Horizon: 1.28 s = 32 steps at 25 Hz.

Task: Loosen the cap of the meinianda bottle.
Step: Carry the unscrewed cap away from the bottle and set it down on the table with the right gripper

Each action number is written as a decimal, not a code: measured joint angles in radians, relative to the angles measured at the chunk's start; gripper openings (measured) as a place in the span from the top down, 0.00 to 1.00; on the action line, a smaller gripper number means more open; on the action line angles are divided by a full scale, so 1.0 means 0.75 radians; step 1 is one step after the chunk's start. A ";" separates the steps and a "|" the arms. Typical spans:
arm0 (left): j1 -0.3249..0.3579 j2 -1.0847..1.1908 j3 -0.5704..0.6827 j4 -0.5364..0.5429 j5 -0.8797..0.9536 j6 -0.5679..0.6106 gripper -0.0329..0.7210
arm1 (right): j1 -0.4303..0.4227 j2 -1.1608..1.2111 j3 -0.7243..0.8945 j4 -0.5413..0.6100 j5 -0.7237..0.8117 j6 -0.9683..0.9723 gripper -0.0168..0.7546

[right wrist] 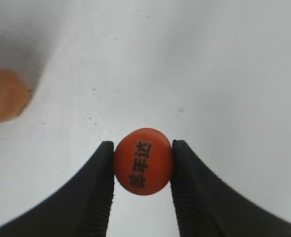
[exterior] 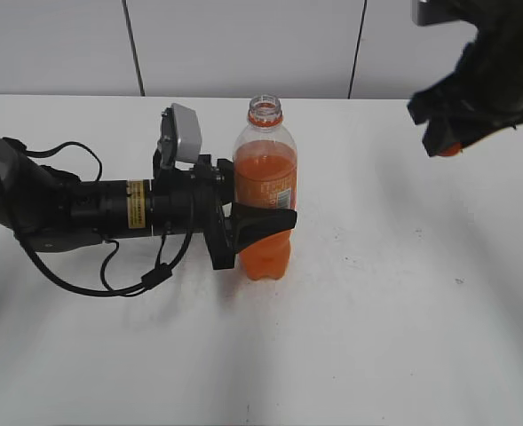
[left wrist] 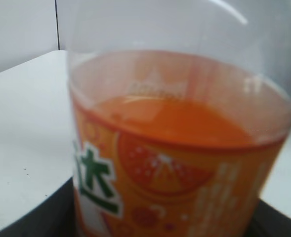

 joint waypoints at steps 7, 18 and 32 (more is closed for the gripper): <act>0.000 0.000 0.000 0.000 0.000 0.000 0.41 | -0.284 -0.052 0.448 0.089 -0.365 0.030 0.63; 0.000 0.000 0.000 0.000 -0.001 -0.001 0.41 | -0.391 0.041 0.667 0.100 -0.670 0.031 0.63; -0.002 0.000 0.000 0.001 -0.001 -0.001 0.41 | -0.391 0.193 0.672 0.087 -0.722 0.031 0.63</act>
